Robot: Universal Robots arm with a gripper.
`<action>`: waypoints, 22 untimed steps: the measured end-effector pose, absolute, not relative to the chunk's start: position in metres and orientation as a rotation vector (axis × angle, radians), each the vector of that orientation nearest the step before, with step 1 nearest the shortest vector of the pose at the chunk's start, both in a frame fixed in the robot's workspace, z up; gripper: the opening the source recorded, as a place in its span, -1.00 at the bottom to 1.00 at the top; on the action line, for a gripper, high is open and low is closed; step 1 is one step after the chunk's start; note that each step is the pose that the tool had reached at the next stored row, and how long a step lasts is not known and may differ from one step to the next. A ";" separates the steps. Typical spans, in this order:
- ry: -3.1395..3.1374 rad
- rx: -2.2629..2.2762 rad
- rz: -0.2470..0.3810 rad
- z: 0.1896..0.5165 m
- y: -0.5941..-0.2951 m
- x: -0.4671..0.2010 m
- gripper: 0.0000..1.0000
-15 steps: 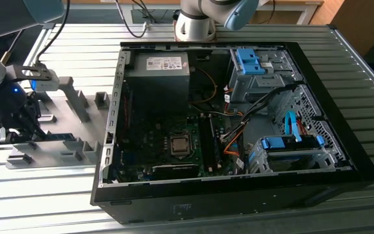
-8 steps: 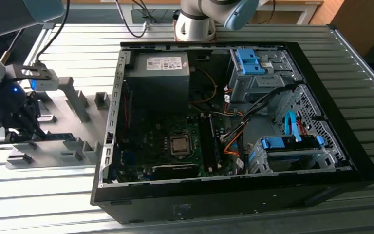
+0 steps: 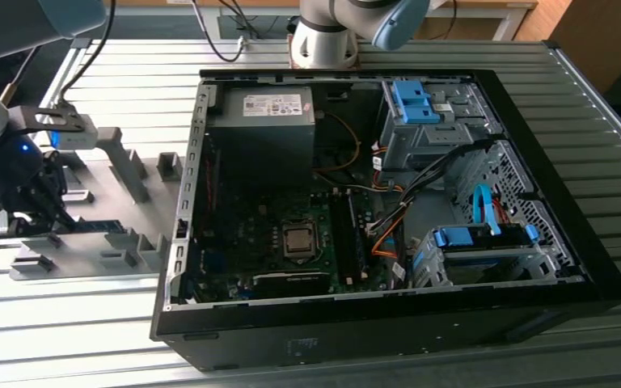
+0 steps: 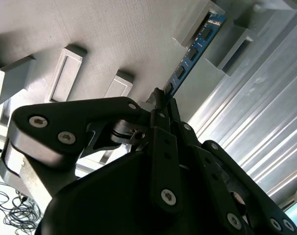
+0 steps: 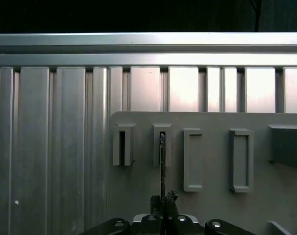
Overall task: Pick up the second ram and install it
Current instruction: 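Pick up the second ram and move it above second insertion slot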
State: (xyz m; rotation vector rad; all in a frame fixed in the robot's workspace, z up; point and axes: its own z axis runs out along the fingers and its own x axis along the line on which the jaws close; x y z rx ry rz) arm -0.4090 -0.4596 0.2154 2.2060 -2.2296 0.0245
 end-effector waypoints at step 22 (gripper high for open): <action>-2.230 2.206 0.025 0.227 -0.460 -0.409 -0.72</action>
